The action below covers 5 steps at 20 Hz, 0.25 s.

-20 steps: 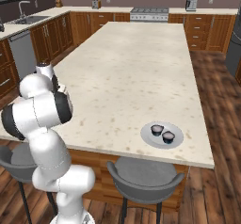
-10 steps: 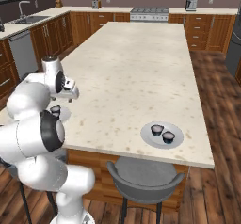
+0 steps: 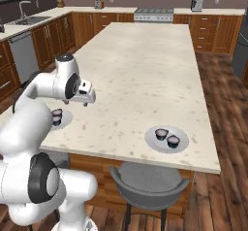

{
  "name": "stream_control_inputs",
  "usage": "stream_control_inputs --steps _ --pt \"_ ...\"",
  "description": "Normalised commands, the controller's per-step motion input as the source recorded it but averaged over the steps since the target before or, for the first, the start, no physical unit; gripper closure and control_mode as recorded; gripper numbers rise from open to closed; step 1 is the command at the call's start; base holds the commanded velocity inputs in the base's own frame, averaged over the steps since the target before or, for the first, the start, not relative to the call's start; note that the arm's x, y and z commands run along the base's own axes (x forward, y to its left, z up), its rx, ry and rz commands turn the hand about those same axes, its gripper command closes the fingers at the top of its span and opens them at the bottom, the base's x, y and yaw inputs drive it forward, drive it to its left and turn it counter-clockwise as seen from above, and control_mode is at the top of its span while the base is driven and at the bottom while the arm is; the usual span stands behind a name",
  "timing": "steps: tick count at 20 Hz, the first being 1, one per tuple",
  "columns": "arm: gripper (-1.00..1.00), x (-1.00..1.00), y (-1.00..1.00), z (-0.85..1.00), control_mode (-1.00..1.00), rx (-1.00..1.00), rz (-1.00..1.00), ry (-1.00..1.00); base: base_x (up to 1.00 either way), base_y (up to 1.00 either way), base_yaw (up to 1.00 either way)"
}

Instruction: Place two yogurt containers on each plate.

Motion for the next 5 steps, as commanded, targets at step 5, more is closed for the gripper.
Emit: stream_control_inputs --steps 5 --pt "-1.00 -0.48 -0.83 0.41 -1.00 0.00 0.00 -0.01 0.00 0.00 0.00"
